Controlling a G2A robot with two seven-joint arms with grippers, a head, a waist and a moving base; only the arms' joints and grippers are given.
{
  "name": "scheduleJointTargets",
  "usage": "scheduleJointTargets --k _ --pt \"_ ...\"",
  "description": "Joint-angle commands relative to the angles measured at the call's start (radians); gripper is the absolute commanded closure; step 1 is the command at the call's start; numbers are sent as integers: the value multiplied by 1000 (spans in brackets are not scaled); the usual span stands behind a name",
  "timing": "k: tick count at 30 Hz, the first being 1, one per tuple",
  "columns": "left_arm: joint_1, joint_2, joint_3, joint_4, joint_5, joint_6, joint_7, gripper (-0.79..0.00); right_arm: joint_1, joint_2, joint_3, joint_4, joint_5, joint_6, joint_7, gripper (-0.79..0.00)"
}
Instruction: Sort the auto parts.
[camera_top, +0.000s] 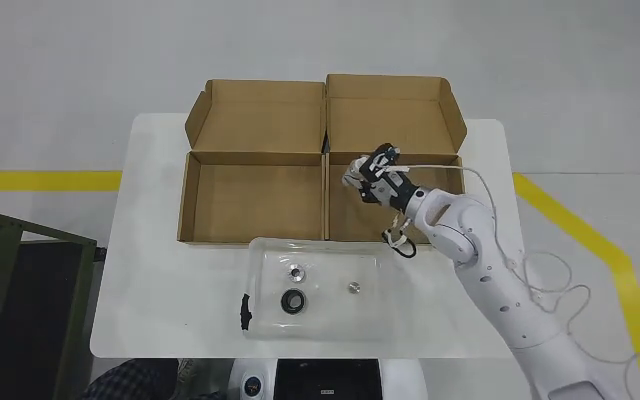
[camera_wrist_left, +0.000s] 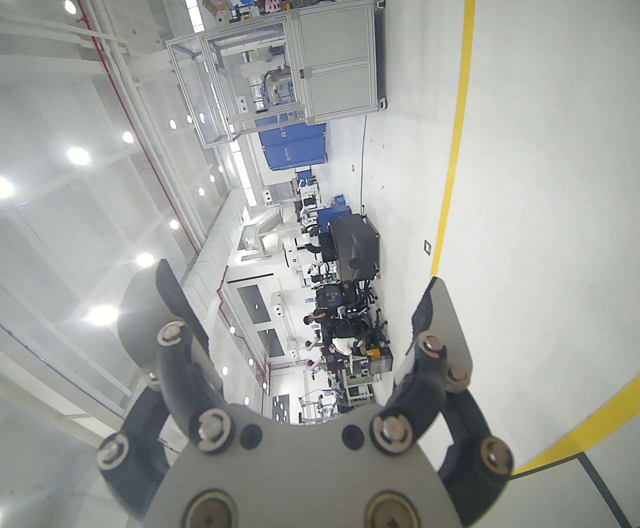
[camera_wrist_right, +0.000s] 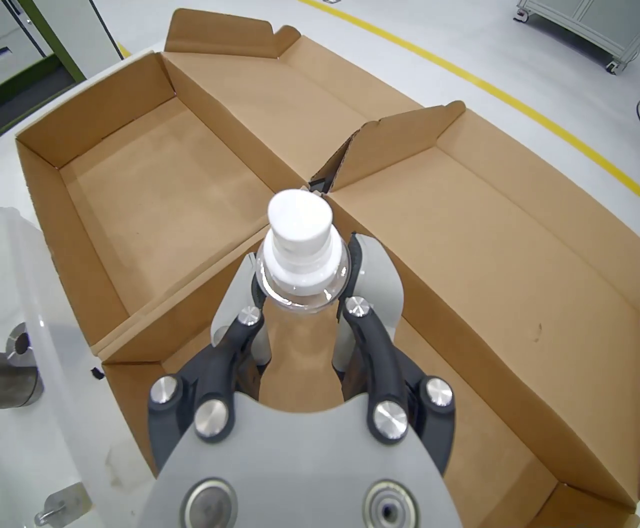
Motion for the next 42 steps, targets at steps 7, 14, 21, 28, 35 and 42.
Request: scheduleJointTargets --k 7,14,21,28,35,42 --pt "0 0 0 0 0 0 0 -785 40 -15 -40 60 -17 19 25 0" --pt "0 0 0 0 0 0 0 -785 68 -27 -70 111 -49 22 29 -77" --pt "0 0 0 0 0 0 0 -785 72 -34 -75 136 -43 20 16 -785" --pt "0 0 0 0 0 0 0 -785 23 -25 -27 39 -13 4 29 -785" --pt "0 0 0 0 0 0 0 -785 -65 2 65 -153 -16 -38 99 -785" --pt "0 0 0 0 0 0 0 -785 -199 32 144 -371 -13 -154 187 -785"
